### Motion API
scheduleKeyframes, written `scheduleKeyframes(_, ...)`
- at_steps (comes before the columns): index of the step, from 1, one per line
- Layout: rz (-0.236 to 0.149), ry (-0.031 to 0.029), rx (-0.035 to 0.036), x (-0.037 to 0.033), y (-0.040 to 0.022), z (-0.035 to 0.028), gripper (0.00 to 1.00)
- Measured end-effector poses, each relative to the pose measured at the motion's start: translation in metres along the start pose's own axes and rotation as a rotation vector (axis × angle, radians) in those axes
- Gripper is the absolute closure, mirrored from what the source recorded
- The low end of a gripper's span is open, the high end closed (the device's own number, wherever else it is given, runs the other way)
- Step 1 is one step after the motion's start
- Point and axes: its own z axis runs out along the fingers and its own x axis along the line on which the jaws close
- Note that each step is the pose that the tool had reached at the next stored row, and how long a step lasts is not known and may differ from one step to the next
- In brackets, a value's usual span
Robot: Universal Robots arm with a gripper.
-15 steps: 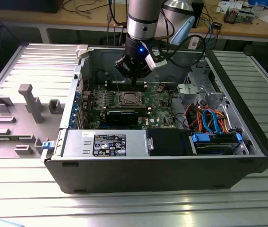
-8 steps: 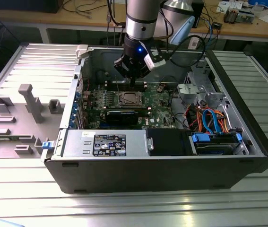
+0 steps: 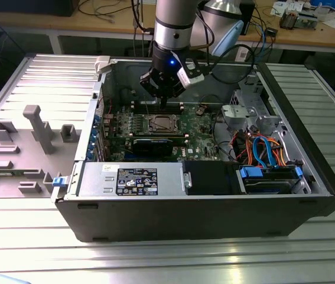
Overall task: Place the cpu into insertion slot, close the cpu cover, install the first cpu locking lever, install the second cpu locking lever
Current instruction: 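Install the first cpu locking lever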
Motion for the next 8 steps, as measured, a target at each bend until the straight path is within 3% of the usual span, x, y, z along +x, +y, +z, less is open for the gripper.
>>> scheduleKeyframes(8,0.000,0.0000,0.0000,0.0027,0.0002,0.0003,0.89)
